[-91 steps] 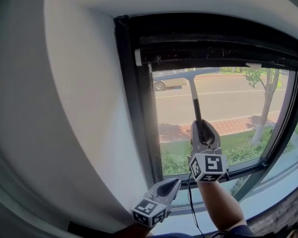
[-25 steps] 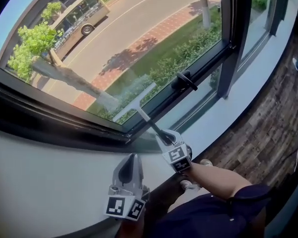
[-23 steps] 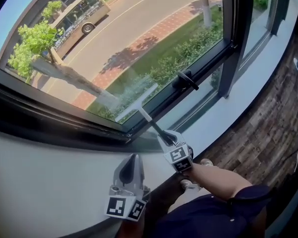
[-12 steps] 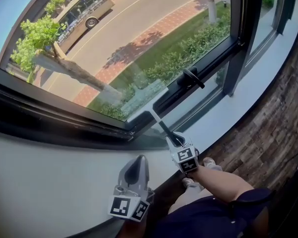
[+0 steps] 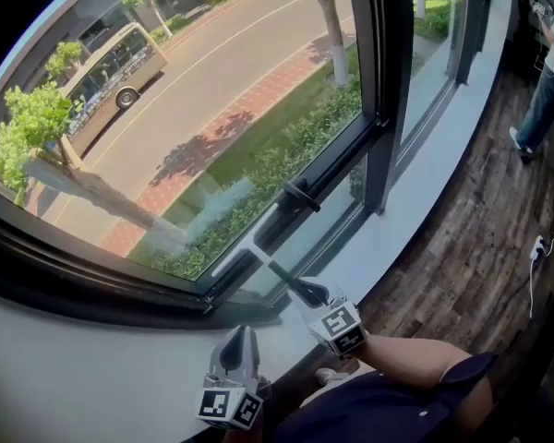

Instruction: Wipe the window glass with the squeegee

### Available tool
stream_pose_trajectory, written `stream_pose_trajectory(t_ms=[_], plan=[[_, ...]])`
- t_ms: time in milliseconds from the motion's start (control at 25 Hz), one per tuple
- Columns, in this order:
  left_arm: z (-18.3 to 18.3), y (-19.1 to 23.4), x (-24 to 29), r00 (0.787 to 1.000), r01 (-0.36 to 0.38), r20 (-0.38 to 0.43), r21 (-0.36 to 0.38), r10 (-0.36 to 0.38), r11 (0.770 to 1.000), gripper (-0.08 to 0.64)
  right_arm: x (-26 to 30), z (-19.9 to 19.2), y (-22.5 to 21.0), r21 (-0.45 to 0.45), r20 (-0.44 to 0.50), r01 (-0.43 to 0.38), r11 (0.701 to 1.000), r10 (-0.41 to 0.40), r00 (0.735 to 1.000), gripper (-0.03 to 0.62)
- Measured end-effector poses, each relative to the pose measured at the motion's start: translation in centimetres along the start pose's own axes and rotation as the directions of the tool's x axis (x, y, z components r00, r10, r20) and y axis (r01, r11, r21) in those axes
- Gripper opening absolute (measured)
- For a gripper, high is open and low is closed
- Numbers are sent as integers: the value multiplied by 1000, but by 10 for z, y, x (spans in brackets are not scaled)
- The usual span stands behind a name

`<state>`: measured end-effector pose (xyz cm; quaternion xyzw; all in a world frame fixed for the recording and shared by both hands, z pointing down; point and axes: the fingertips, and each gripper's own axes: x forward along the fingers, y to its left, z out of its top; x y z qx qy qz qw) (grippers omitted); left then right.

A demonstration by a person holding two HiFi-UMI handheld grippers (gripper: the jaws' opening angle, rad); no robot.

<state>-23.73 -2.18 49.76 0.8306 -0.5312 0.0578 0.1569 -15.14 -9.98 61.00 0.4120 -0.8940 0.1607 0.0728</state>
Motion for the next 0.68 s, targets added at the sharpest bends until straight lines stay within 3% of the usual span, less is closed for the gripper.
stream_pose_trajectory(t_ms=[160, 280, 480, 680], plan=[[-5, -9, 18, 997, 72, 22, -11, -71, 997, 5, -35, 2, -29, -83, 37, 20, 996, -17, 999, 101], [0, -9, 33, 997, 70, 45, -24, -69, 997, 5, -55, 4, -57, -122, 50, 20, 992, -14, 999, 101], [-23, -14, 62, 997, 78, -5, -101, -79, 992, 5, -77, -1, -101, -78, 25, 48, 996, -46, 999, 100], [-26, -23, 106, 973, 223, -46, -28, -224, 974, 5, -94, 9, -131, -52, 120, 174, 983, -167, 979, 100]])
